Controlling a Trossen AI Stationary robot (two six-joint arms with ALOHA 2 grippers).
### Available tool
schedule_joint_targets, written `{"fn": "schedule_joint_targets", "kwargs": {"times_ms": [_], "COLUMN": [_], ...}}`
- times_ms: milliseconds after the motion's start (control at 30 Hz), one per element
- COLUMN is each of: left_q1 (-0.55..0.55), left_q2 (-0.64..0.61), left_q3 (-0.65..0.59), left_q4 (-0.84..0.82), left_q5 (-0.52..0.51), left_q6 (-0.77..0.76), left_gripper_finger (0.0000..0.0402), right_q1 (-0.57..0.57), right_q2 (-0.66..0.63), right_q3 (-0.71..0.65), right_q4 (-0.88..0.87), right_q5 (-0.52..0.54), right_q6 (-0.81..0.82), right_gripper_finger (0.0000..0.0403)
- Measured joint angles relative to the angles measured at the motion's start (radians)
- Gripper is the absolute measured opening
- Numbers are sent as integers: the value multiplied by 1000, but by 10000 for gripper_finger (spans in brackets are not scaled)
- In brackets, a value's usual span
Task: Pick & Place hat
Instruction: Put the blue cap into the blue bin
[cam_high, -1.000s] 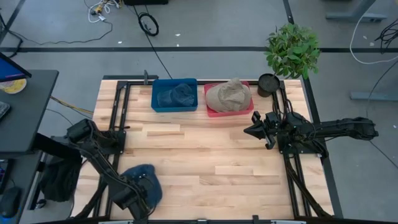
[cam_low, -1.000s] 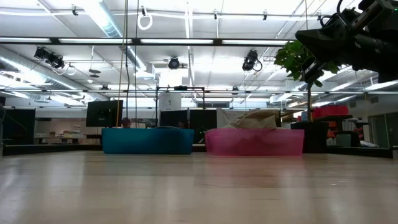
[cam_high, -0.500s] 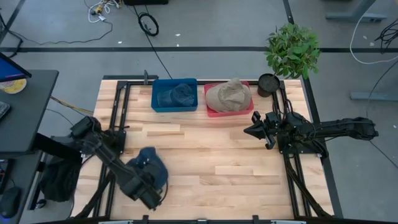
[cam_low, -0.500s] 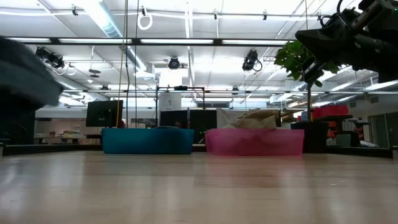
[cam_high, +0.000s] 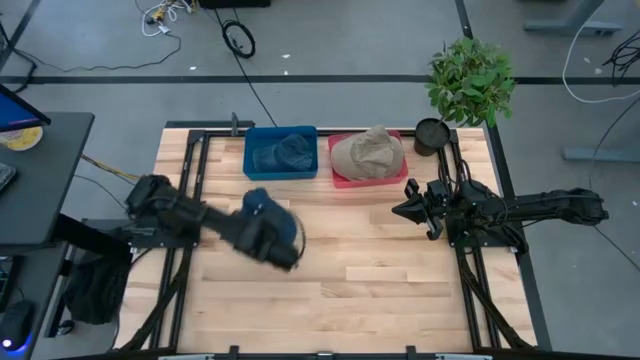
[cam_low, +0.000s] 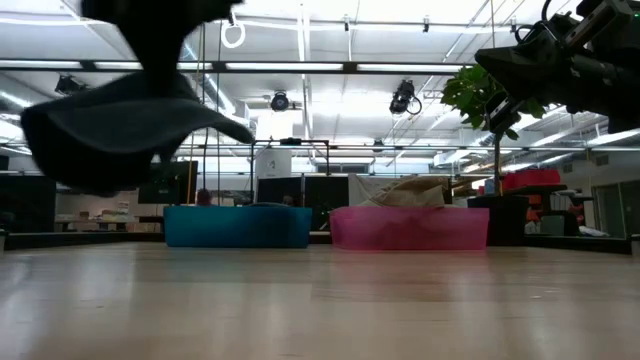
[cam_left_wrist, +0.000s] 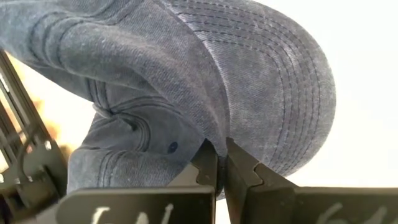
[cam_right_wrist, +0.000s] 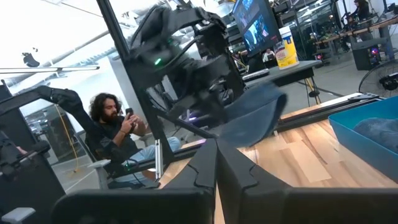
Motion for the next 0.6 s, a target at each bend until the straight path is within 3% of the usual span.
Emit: {"fn": "schedule_joint_targets", "kwargs": {"times_ms": [300,600], "left_q1": [277,542], "left_q2": [0,0], "left_q3": [116,127], "left_q4": [36,126], "left_q5": [-25,-15], "left_q6": [194,322], "left_gripper_finger": [7,6], "right_q1": [0,0], "right_q2": [0,0], "right_q3": [0,0], "right_q4": [0,0], "right_q5": [0,0], "right_q6": [0,0], "right_gripper_finger": [11,11]}}
